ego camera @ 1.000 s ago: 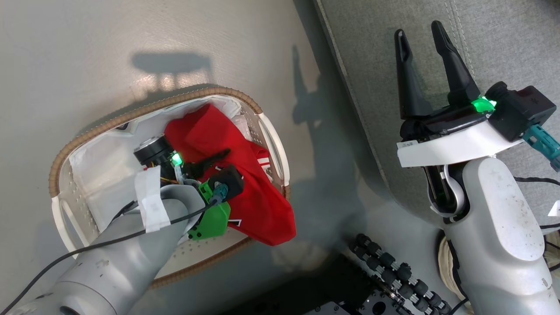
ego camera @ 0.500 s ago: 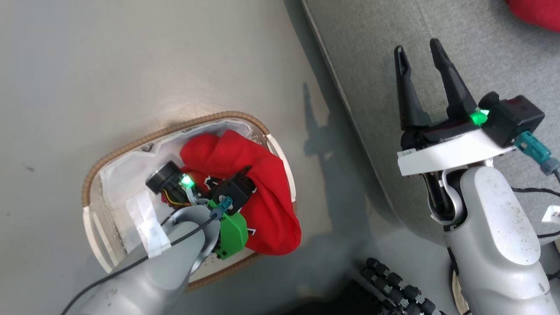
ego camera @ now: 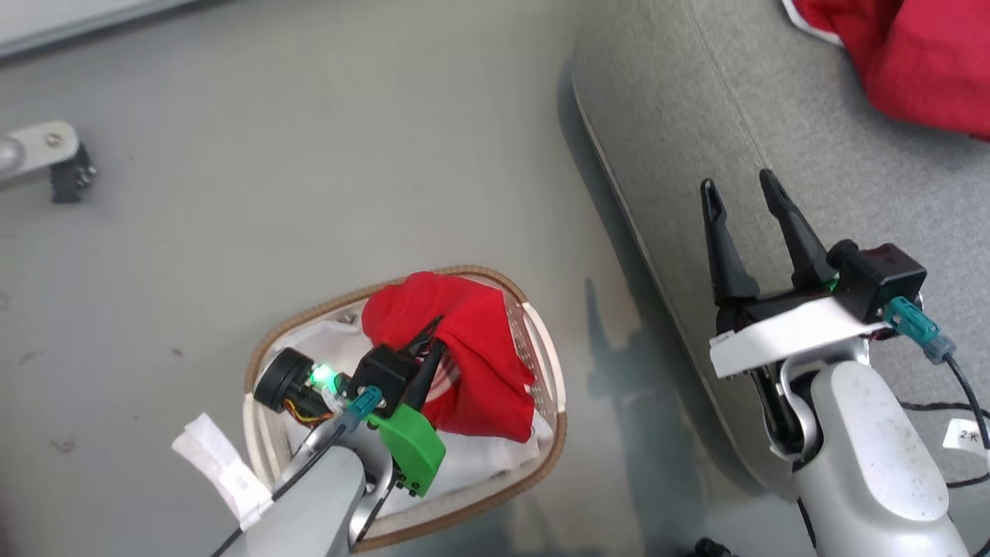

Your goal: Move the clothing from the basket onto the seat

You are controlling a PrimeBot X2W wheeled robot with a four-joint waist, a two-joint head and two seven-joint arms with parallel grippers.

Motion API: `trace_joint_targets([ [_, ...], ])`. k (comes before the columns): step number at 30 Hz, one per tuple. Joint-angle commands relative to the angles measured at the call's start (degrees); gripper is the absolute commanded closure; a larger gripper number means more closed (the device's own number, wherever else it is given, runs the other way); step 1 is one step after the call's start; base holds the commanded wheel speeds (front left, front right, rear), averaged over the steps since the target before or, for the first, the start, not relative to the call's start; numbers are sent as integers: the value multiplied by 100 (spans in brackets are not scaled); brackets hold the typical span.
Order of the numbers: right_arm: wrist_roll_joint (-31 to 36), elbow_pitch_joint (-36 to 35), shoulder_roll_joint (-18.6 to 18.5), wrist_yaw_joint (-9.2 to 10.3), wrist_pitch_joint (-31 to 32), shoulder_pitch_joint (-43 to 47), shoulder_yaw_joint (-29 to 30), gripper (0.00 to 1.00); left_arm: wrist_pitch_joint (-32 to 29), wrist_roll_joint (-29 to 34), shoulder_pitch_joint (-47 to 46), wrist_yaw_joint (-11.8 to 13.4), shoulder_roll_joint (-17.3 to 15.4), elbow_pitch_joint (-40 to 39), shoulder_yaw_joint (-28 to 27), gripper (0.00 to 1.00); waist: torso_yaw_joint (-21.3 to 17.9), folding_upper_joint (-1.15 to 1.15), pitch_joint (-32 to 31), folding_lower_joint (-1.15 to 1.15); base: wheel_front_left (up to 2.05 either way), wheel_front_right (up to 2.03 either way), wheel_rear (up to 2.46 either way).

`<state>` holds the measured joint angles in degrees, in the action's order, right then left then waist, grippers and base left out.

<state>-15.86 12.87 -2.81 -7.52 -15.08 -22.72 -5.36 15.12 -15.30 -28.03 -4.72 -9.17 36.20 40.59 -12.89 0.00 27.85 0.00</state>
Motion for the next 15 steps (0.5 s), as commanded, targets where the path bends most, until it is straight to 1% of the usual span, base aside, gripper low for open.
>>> trace_joint_targets([
  [1,41,37,-25,6,-12,128,27,0,5,40,189,-10,54,-129,-153,100,482,0,-698,0,0,0,0],
  [5,91,114,-25,6,-12,365,57,0,4,93,603,-81,175,-490,-664,100,654,0,-1056,0,0,0,0],
  [15,91,334,-25,6,-12,898,102,0,4,279,1234,-220,486,-1407,-1546,100,929,0,-1855,0,0,0,0],
])
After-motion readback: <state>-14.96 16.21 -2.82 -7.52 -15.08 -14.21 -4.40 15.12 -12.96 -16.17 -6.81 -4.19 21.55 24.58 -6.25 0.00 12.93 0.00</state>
